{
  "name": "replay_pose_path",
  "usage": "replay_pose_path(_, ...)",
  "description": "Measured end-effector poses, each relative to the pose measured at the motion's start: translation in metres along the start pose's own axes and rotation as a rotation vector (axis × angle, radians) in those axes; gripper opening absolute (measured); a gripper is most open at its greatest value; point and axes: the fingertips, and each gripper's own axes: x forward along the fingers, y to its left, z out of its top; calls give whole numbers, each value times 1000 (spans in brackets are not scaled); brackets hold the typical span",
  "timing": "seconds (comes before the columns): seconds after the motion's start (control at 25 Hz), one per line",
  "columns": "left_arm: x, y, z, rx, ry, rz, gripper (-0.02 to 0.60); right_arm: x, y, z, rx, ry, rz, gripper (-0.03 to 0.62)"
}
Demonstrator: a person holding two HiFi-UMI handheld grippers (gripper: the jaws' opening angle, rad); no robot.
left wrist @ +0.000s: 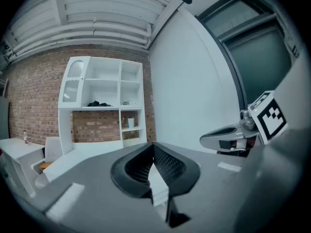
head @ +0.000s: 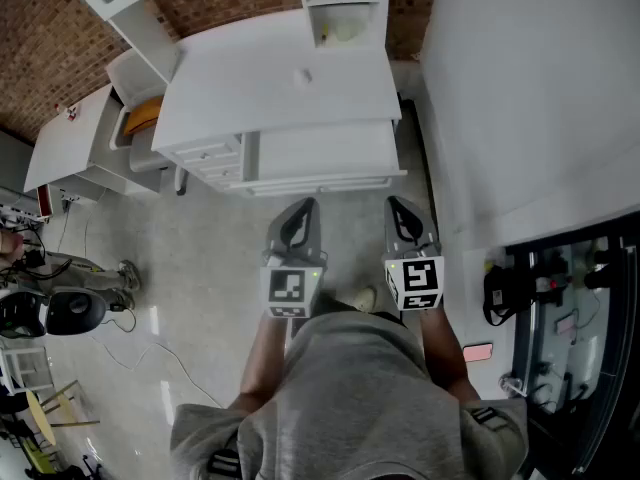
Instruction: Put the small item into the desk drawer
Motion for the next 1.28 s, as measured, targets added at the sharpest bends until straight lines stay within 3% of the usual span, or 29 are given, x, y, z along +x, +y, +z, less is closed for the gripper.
replay_pose_path(0.36,2,-19,3,5,-2,-7,12,-16,-17,1,-7,-13,-7,3)
replay_pose_path(0.64,30,-24,-1,12,34,-40,12,3,-33,-5,2,11,-12,3)
replay_pose_path(0.92,94,-2,-2,11,32,-47,12,60,-61,-6,7,31,-5,3)
replay_pose_path(1.28,180,56,10,-2,46,-36,12,158,-85,20,-1,56,20,3)
